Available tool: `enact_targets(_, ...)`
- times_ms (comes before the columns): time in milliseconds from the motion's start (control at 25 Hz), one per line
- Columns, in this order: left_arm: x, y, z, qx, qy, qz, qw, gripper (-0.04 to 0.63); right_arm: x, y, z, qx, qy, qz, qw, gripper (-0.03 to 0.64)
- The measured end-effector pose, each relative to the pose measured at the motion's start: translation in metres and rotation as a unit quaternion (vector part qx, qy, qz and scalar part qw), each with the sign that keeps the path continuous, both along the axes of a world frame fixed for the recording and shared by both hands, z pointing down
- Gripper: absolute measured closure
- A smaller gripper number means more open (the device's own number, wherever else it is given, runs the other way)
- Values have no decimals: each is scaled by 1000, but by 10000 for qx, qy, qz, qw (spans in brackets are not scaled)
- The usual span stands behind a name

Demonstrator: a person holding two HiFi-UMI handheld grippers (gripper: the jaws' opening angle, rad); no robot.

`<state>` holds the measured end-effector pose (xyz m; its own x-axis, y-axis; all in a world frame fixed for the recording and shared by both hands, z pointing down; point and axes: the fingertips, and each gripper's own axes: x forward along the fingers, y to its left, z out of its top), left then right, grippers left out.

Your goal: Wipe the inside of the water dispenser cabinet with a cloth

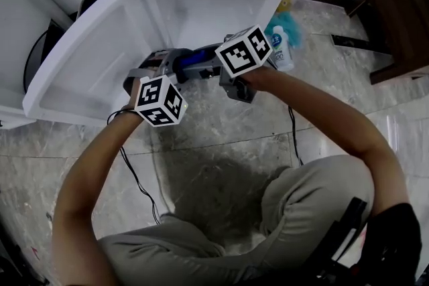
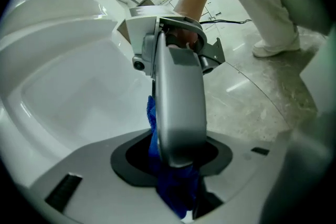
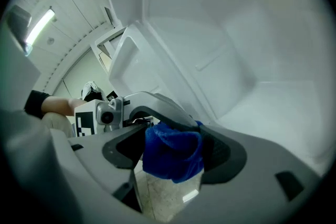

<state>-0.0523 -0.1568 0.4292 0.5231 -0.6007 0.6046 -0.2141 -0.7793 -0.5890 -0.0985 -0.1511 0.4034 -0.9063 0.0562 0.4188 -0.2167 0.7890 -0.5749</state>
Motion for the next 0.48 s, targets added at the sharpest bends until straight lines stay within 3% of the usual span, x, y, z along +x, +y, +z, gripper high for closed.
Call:
enact_targets(160, -1, 5, -6, 39, 6, 13, 10000, 425, 0, 1, 1, 86, 178, -67, 9998, 335)
enact_targets(320, 4, 8, -13, 145, 67, 43, 9999, 425, 6, 2, -4, -92, 215, -108, 9997, 417)
enact_targets(480, 7, 7, -17, 294, 77, 93, 9995, 423, 9, -1, -8, 35, 292, -82, 9995, 442)
